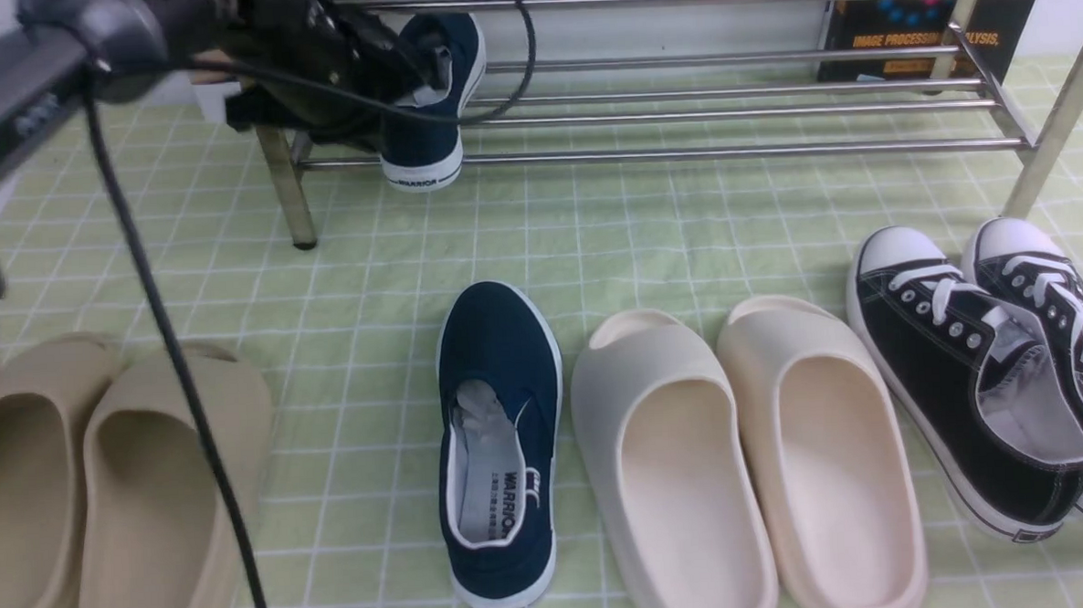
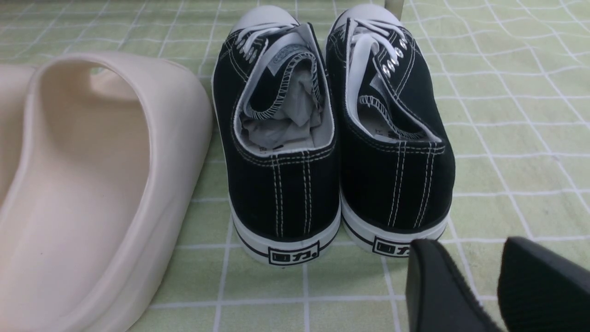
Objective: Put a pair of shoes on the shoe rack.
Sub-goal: Use the left arm to put a shoe into the shoe rack, then use the left arm to grab the shoe closest to it
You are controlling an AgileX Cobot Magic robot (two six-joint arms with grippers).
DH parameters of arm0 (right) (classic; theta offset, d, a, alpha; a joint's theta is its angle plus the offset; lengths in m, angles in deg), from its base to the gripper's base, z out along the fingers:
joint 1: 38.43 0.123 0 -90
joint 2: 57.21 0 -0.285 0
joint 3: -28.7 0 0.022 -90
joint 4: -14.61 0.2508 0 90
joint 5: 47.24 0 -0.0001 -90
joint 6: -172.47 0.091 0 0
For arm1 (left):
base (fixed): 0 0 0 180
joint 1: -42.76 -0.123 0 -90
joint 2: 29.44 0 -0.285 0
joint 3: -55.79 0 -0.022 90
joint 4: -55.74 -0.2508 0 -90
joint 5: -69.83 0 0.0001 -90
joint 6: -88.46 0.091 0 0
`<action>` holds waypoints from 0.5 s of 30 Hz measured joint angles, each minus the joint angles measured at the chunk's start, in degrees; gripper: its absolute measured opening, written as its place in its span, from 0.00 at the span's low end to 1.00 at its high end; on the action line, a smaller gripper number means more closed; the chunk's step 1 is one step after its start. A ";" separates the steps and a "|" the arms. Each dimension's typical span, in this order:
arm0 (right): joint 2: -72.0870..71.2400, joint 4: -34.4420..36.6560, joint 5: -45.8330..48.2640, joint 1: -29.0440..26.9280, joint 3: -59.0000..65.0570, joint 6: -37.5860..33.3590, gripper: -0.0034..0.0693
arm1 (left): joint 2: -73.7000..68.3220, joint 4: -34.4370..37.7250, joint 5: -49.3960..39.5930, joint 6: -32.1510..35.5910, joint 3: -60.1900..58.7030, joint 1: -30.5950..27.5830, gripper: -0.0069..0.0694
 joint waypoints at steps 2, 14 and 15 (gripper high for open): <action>0.00 0.00 0.00 0.00 0.00 0.00 0.38 | 2.31 -0.15 -1.90 0.62 0.00 0.00 0.07; 0.00 0.00 0.00 0.00 0.00 0.00 0.38 | 24.99 -3.96 -20.89 4.19 -5.96 5.49 0.07; 0.00 0.00 0.00 0.00 0.00 0.00 0.38 | 26.34 -4.37 -20.92 3.79 -7.96 7.12 0.07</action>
